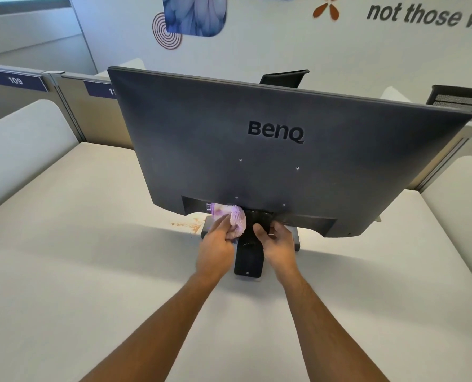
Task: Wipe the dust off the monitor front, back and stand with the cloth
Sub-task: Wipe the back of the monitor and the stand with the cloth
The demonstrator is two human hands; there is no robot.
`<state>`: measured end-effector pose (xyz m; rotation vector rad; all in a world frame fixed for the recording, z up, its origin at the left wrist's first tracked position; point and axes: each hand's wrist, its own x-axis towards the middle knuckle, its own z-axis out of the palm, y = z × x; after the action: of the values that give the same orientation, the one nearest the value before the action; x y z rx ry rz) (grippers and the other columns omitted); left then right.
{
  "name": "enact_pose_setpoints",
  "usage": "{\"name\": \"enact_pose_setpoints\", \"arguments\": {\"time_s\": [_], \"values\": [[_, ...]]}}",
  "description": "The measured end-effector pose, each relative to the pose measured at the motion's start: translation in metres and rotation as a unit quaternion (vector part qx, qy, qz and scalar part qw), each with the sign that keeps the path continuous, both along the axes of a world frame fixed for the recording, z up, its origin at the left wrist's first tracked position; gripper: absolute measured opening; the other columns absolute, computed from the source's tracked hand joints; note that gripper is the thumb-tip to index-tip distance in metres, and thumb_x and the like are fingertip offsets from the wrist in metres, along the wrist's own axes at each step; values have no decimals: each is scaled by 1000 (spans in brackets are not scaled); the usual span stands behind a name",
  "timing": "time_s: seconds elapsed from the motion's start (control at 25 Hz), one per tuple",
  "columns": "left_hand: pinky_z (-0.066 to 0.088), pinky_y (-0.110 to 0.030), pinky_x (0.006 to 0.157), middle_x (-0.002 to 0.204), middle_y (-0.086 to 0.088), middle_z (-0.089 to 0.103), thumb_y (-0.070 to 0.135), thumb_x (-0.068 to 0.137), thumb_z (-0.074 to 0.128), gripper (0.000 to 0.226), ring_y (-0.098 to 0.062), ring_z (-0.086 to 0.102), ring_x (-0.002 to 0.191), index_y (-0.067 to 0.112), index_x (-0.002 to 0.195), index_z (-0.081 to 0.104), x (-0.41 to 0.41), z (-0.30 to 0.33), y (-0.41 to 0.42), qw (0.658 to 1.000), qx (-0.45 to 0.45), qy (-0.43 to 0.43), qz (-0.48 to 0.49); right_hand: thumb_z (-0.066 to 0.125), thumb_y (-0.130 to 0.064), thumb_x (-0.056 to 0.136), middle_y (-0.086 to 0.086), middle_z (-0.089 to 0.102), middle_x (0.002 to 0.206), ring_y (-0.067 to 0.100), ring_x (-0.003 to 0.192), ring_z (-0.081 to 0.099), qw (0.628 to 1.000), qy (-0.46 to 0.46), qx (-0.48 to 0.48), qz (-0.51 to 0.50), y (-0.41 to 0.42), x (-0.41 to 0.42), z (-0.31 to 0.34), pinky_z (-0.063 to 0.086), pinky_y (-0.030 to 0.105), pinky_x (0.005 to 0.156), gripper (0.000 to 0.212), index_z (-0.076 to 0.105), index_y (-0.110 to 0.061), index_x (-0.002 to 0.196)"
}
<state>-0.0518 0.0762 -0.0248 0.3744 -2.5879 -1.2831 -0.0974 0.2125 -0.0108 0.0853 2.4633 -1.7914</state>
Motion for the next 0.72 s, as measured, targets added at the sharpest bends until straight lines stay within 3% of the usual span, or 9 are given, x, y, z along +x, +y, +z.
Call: {"name": "enact_pose_setpoints", "arguments": {"time_s": [0.12,0.28,0.32,0.4,0.44,0.48,0.6,0.72], "values": [[43,-37,101,145,-4,48,16,101,43,46,-29,51,123,31,145,40,1,11,-28,993,-96,-46,-46,66,-49,85,-33,56,84,-7,78,55,1000,-2,-4,-3,1,1,1,41,10,66,13,54,-43,84],[50,-34,91,130,-4,59,20,99,47,41,-26,61,104,33,138,44,10,17,-50,943,-279,-133,-127,64,-52,84,-29,57,87,-5,81,55,1000,-3,2,4,2,0,-1,43,15,77,22,55,-37,98],[50,-33,89,127,-4,61,21,100,47,37,-25,62,101,31,135,48,11,18,-51,950,-263,-124,-112,63,-53,84,-28,57,87,-3,81,54,1000,-6,5,3,2,0,-2,43,17,79,24,55,-37,100],[53,-28,78,119,-6,65,26,102,44,27,-21,63,91,26,126,56,13,23,-47,996,-49,-76,-4,63,-53,84,-23,58,90,-1,83,53,1000,-6,4,6,2,-1,-3,43,22,81,25,54,-36,101],[54,-25,72,116,-6,65,29,103,43,25,-19,63,85,25,124,56,13,23,-41,993,85,-54,62,63,-52,85,-20,59,94,1,85,53,1000,-5,5,6,2,-1,-4,43,25,83,25,54,-35,101],[54,-21,67,116,-4,64,31,103,44,26,-16,62,83,25,126,55,13,23,-35,980,159,-33,114,63,-52,85,-18,59,97,3,88,53,1000,-5,5,6,2,-1,-5,43,27,84,25,54,-35,101],[55,-14,63,120,4,58,32,101,47,36,-15,61,90,28,137,46,10,23,-19,972,192,-2,135,64,-51,85,-15,59,101,7,94,53,1000,-7,1,7,2,-2,-4,45,31,88,26,54,-35,103],[56,-19,77,131,2,53,27,103,43,38,-17,60,102,28,142,42,2,19,-7,981,181,-19,73,64,-49,86,-14,61,103,9,98,55,1000,-1,1,6,2,-1,-3,47,32,89,25,53,-35,103]]}}
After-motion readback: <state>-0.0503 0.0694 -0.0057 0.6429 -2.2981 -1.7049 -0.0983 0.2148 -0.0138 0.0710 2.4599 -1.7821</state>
